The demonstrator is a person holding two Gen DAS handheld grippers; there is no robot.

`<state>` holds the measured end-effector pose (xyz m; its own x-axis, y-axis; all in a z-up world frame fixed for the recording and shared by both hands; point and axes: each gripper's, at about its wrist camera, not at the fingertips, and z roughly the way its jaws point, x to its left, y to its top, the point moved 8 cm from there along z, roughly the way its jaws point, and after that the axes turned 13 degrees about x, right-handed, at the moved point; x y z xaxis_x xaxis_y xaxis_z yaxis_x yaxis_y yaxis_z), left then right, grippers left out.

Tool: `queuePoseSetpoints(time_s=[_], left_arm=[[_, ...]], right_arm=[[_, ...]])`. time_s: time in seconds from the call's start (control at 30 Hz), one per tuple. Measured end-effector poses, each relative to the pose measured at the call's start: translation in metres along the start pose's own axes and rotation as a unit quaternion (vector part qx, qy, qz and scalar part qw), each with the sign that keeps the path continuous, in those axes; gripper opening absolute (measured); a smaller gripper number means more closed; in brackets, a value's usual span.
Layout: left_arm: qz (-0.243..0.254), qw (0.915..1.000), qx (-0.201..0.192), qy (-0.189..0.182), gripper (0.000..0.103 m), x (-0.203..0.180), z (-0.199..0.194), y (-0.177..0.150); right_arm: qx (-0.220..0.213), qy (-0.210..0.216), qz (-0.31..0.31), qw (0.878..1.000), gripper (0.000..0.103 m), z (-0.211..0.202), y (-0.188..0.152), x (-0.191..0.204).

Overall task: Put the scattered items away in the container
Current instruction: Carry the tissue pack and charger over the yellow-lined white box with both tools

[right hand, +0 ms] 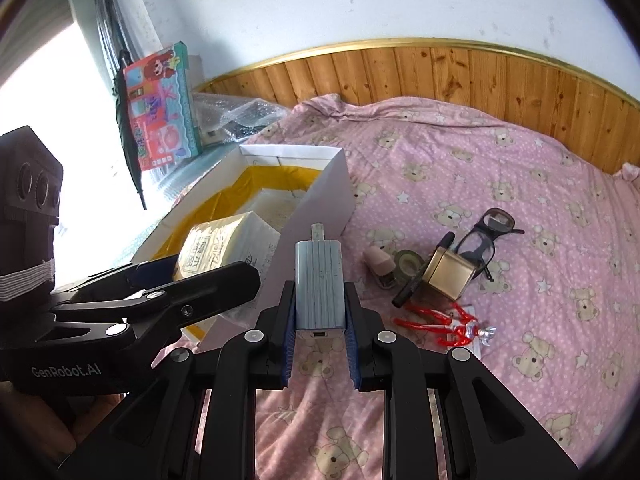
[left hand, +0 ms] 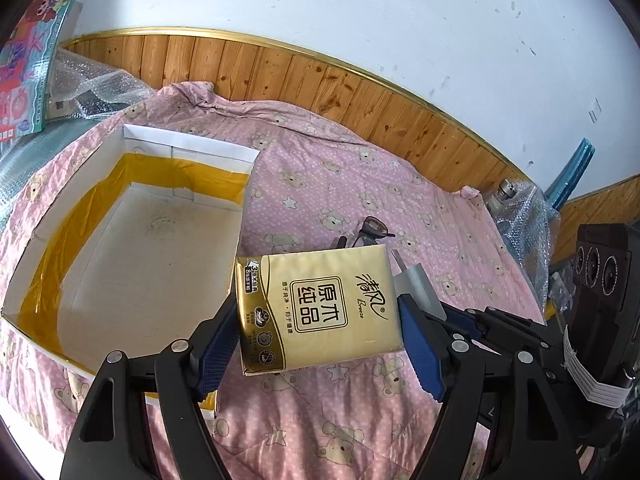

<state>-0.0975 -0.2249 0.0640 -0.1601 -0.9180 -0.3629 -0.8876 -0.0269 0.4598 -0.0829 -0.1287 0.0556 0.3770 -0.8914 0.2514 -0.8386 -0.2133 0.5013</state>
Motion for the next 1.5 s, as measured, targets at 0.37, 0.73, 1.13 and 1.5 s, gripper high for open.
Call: queuePoseSetpoints(time_s=[0.37,0.73,1.13,1.5], left_arm=[[-0.027,0.9992,-0.028,0.000,0.076,0.035,-0.027,0.015],[-0.075,0.9965,-0.028,0.025,0.076,0.096,-0.029,0.017],[-0.105,0.9921,-0.010,0.068,0.076,0.151,-0.021,0.021],[-0.123,0.9890,0.015,0.080,0.077,0.178,-0.002,0.026]], right_arm=[[0.002,-0.002,-0.025,1.000,0.023,0.013,0.030,0.032],[0.009,-0.003,-0.053,0.999,0.023,0.034,0.052,0.068],[0.014,0.007,-0.080,0.997,0.023,0.059,0.079,0.105],[0.042,0.015,-0.080,0.996,0.023,0.097,0.093,0.111]])
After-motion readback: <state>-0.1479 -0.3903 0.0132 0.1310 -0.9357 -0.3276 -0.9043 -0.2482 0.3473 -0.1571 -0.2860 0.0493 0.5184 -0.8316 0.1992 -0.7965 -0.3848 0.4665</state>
